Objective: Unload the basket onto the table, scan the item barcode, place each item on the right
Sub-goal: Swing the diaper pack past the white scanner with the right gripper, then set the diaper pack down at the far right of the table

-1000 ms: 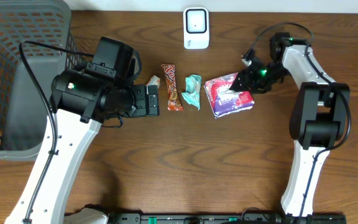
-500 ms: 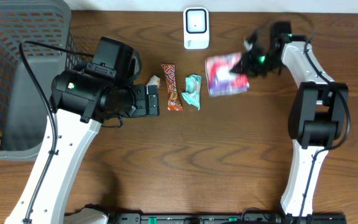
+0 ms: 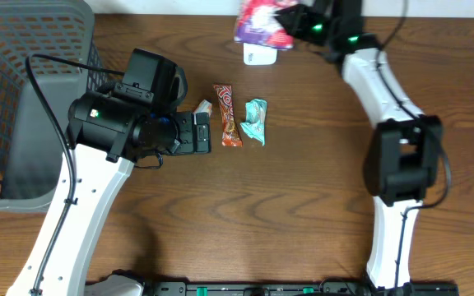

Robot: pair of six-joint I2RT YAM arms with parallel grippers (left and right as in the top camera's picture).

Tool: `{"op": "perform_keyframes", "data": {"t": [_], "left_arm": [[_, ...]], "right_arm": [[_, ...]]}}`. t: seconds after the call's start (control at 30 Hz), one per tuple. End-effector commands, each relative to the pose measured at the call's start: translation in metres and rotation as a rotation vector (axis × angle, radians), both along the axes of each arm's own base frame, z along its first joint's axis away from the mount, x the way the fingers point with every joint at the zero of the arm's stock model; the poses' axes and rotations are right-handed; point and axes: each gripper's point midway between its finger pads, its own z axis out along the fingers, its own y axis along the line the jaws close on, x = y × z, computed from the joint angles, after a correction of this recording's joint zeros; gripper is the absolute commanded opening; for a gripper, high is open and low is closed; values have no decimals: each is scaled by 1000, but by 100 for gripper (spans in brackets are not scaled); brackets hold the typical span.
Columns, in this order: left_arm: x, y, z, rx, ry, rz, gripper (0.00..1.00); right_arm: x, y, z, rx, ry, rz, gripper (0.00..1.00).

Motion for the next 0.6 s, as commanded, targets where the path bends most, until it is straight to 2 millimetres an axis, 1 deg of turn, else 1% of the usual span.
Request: {"op": "perform_keyframes", "data": {"t": [0.0,0.1,0.17,0.27,0.33,0.37,0.4,0.47,0.5,0.53,0.57], "left_arm": [[-1,0,2,-4,-2,-4,98],[-1,0,2,-4,-2,-4,98],[-1,0,2,-4,-2,-4,98],[-1,0,2,-4,-2,-4,98],[-1,0,2,-4,-2,-4,98],[-1,0,2,-4,-2,-4,98],[-1,0,2,-4,-2,-4,98],[-1,0,2,-4,-2,-4,98],[-1,0,2,-4,-2,-4,98],[-1,0,2,-4,-2,-4,98],[-1,0,2,-4,-2,-4,98]], "right_arm": [[10,3,-11,49,42,-79,1],[14,0,-3,50,14,-93,1],[16,-11,3,55,9,-106,1],[17,-44,14,52,27,-154,1],[16,-80,20,39,67,-222,1],[14,-106,20,25,100,-278,1],[12,-127,19,18,132,-328,1],[2,-178,11,23,248,-471,1],[-7,-206,2,43,334,-563,1],[-17,-230,-7,68,414,-645,1],[-26,-249,-16,95,486,-713,1]]}}
